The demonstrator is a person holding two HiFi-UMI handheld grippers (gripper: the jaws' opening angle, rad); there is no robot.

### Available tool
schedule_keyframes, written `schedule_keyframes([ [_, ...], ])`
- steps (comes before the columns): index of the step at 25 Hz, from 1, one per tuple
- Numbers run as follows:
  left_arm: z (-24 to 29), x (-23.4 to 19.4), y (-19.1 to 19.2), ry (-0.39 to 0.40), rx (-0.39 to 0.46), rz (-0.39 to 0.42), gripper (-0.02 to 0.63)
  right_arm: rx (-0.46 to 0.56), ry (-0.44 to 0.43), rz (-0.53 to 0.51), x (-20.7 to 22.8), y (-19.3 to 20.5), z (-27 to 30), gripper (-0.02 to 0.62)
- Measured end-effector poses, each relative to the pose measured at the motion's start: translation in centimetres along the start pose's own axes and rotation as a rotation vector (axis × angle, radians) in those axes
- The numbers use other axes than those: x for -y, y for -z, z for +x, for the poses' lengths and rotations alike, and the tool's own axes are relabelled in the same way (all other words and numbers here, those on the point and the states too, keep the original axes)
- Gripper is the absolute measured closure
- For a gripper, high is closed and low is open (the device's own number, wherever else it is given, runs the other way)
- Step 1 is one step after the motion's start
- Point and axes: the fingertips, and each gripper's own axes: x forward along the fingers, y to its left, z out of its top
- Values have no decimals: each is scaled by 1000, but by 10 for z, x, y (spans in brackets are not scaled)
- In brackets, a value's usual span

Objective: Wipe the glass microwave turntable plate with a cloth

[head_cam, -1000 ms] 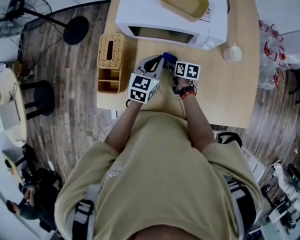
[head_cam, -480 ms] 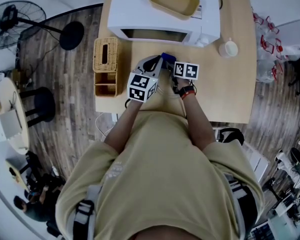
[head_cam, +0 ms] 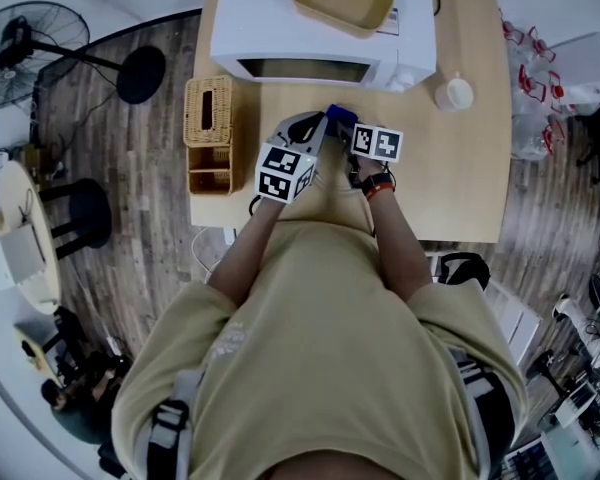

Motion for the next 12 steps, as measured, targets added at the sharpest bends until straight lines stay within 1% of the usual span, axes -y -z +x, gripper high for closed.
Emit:
schedule_keyframes([
  [12, 3, 15, -3, 44, 8, 38, 588, 44, 47, 32, 22, -2, -20, 446],
])
